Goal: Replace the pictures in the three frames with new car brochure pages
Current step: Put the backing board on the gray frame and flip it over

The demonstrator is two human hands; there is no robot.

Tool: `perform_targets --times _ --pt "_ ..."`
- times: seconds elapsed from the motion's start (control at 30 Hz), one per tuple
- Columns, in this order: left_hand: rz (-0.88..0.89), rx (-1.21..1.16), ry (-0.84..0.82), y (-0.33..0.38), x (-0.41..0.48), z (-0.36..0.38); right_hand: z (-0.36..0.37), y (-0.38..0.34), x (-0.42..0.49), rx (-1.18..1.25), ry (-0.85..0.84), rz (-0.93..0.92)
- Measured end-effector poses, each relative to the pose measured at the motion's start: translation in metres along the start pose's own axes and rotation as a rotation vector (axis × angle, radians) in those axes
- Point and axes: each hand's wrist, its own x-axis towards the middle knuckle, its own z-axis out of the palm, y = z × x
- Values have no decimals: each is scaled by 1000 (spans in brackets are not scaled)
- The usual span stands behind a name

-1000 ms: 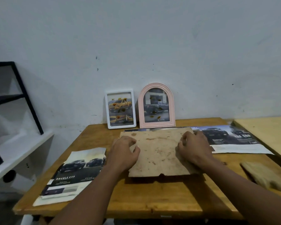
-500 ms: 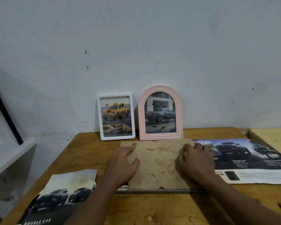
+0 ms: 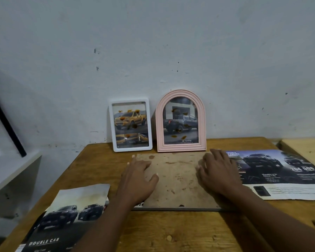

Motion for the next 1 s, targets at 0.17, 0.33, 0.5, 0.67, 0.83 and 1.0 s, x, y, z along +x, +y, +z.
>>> perform_targets --times 0.17,0.33,0.5,0.67,0.83,1.0 --pt "34 287 -132 2 8 2 7 -6 18 80 -152 -160" --pt "50 430 -167 6 26 -2 12 -6 19 58 -98 -156" --pt "75 566 -169 16 35 1 14 -9 19 21 -96 -167" --pt "-5 480 -266 22 27 15 18 -10 16 33 -80 -178" --pt "3 455 -244 19 27 18 16 -6 20 302 -87 -83" --pt "9 423 -248 20 28 16 15 -5 22 355 -81 -38"
